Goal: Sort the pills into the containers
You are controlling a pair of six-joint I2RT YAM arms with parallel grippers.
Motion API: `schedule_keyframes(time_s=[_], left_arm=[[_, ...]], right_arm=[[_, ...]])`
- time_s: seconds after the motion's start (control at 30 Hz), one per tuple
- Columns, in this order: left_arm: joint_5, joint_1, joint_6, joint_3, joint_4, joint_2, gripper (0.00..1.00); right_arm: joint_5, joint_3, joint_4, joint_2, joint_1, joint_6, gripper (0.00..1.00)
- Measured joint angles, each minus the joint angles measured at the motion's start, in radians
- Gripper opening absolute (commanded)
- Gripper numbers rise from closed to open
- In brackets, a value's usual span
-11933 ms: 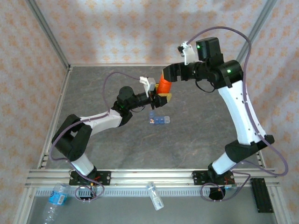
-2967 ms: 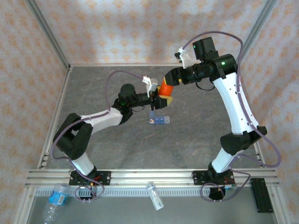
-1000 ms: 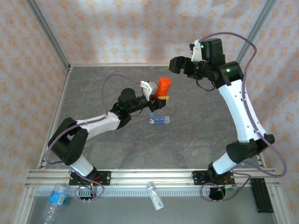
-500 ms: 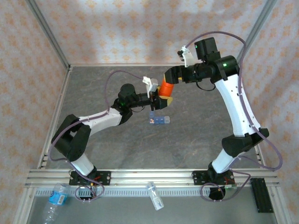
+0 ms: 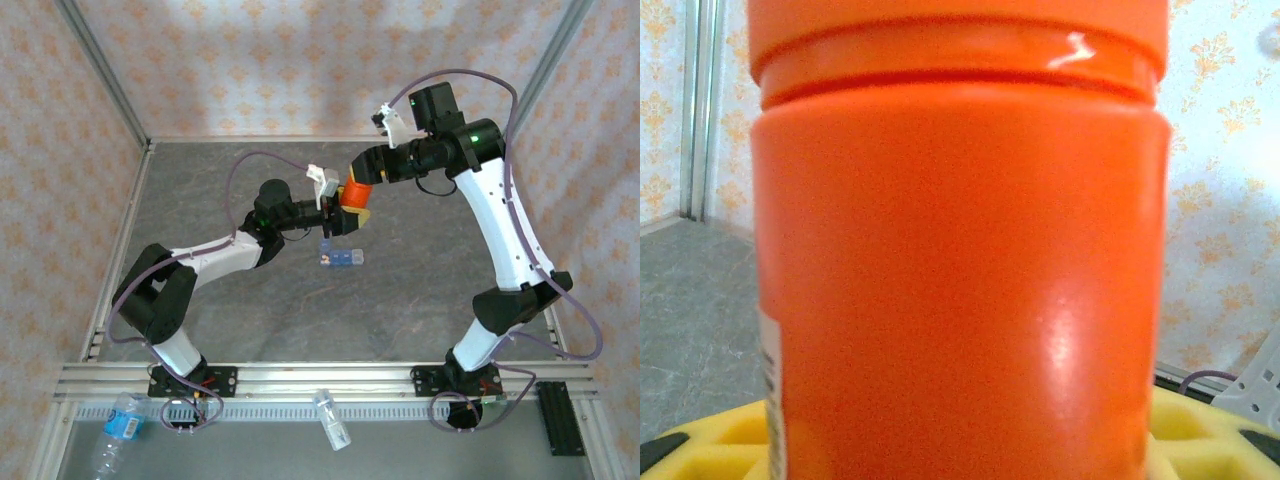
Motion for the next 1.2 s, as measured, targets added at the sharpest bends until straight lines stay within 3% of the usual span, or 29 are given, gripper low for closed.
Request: schedule_keyframes(time_s=[0.57,1.03,1.1,1.2], left_arm=[[-0.047,0.001,0.04,0.002,-0.073,0.0,0.0],[-0.312,-0.011,0.19,-0.087,-0.129,-0.035,0.0],[-0.334,-0.015,0.201,-0.087,-0.128,-0.036,0.0],[-0.347,-0.016,0.213,-0.087,-0.12,-0.036,0.0]], right_arm=[[0.034,-0.169,0.13,-0.047,0.012,0.093,0.38],[0.241,-0.418,0.422,-0.11,0.098,0.423,0.39],[0.249,-0.418,0.431,-0.11,0.1,0.438,0.43],[0.259,-0.401,0.42,-0.108,0.103,0.439,0.57]])
